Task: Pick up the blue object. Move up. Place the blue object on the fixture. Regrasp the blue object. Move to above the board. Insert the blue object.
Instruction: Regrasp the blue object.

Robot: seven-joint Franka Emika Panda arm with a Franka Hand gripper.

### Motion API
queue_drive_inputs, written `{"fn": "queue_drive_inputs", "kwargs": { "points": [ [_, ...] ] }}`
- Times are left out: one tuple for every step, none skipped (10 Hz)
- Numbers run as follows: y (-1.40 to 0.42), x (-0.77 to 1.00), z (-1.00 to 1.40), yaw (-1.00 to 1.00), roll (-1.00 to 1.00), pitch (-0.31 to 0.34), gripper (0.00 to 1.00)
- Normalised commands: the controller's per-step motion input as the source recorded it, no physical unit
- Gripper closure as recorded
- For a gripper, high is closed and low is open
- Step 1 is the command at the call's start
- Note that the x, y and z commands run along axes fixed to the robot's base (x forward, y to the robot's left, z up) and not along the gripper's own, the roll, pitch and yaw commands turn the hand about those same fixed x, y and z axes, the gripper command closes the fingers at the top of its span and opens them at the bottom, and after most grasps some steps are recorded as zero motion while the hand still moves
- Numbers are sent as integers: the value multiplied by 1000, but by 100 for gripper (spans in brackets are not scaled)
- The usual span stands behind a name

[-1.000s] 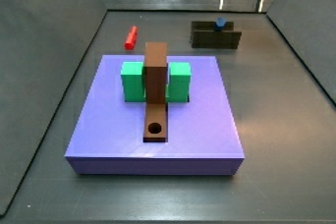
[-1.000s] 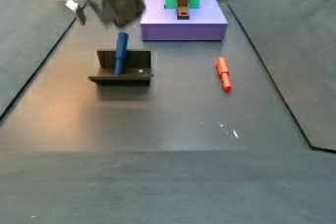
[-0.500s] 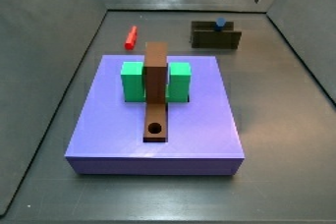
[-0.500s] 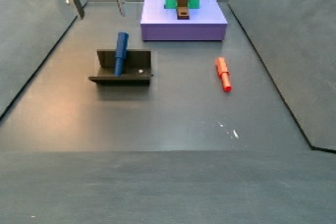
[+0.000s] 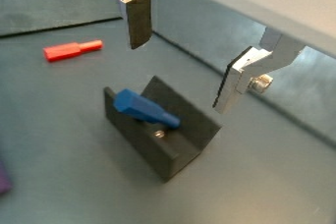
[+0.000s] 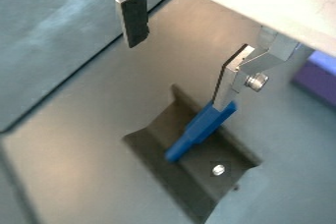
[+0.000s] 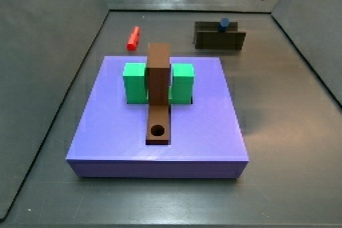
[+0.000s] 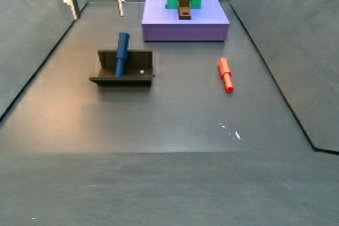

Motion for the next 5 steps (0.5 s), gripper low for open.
{"fn": "queue_drive_inputs", "kwargs": {
  "points": [
    [0, -80, -23, 146, 1000, -186, 0],
    [0, -117, -60, 140, 1000, -171, 0],
    [0, -157, -29, 123, 1000, -137, 0],
    [0, -383, 0, -26, 849, 11, 0],
    [-17, -237, -34, -37, 346, 151, 0]
  ]
}}
